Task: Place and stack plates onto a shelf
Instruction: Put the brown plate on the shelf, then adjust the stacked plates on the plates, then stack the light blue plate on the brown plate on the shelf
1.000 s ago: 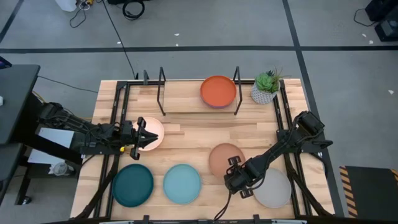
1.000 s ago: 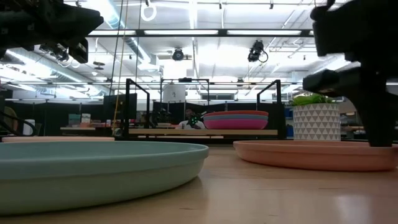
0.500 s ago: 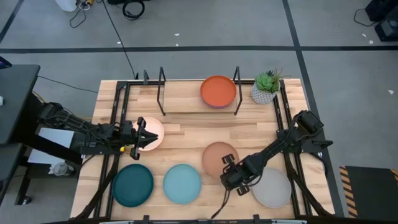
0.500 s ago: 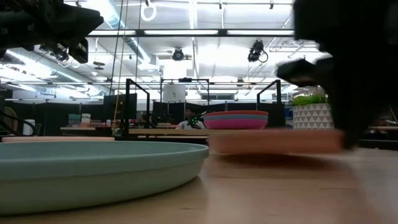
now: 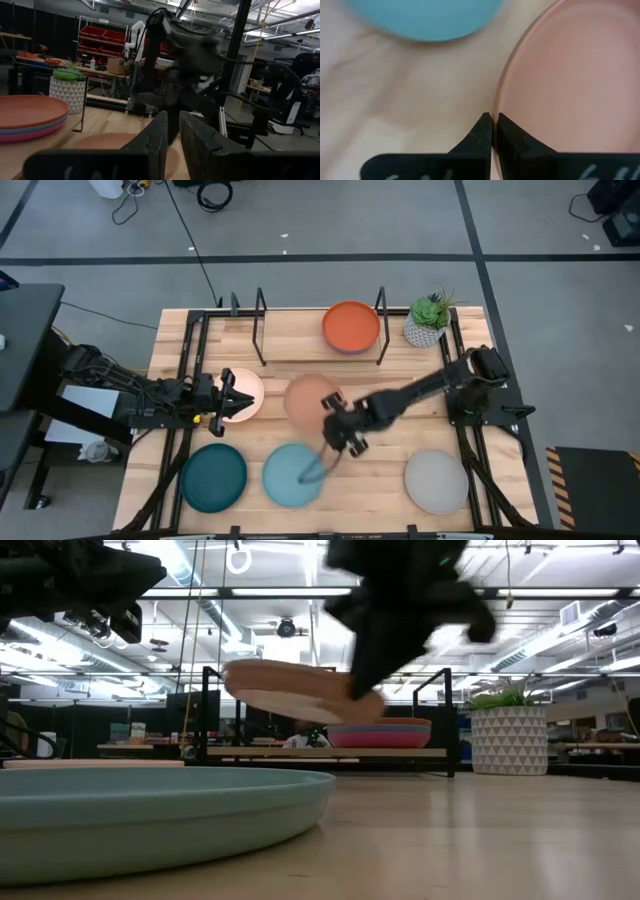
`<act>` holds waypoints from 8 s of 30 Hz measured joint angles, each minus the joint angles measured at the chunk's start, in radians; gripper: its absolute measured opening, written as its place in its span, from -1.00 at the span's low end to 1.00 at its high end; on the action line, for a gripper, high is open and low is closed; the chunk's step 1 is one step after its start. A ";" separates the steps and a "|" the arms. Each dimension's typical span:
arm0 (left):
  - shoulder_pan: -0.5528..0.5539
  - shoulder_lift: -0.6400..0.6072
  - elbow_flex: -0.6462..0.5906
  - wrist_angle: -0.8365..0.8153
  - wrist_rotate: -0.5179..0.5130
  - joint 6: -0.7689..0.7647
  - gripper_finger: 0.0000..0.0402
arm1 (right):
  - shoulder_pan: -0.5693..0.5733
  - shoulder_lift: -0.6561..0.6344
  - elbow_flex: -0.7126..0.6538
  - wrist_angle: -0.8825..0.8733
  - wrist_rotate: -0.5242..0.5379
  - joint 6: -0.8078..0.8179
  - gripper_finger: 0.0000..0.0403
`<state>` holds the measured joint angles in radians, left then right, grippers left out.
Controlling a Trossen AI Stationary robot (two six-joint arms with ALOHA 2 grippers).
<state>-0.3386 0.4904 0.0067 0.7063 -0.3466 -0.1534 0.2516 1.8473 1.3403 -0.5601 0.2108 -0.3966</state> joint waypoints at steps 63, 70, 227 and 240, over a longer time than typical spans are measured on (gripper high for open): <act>0.000 0.000 0.000 -0.003 0.002 0.009 -0.73 | -0.609 0.100 -0.054 0.538 -0.337 -0.261 -0.88; 0.000 0.000 0.000 -0.003 0.002 0.008 -0.73 | -0.607 0.100 -0.054 0.537 -0.315 -0.261 -0.75; 0.000 0.007 0.000 0.000 0.002 0.060 -0.73 | -0.032 0.163 -0.145 0.392 0.055 0.154 -0.61; 0.000 0.006 0.000 0.000 0.002 0.060 -0.73 | -0.129 0.149 -0.135 0.327 0.322 0.158 -0.61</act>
<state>-0.3386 0.4969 0.0067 0.7063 -0.3450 -0.0929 0.1230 1.9964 1.2057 -0.2330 0.5323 -0.2382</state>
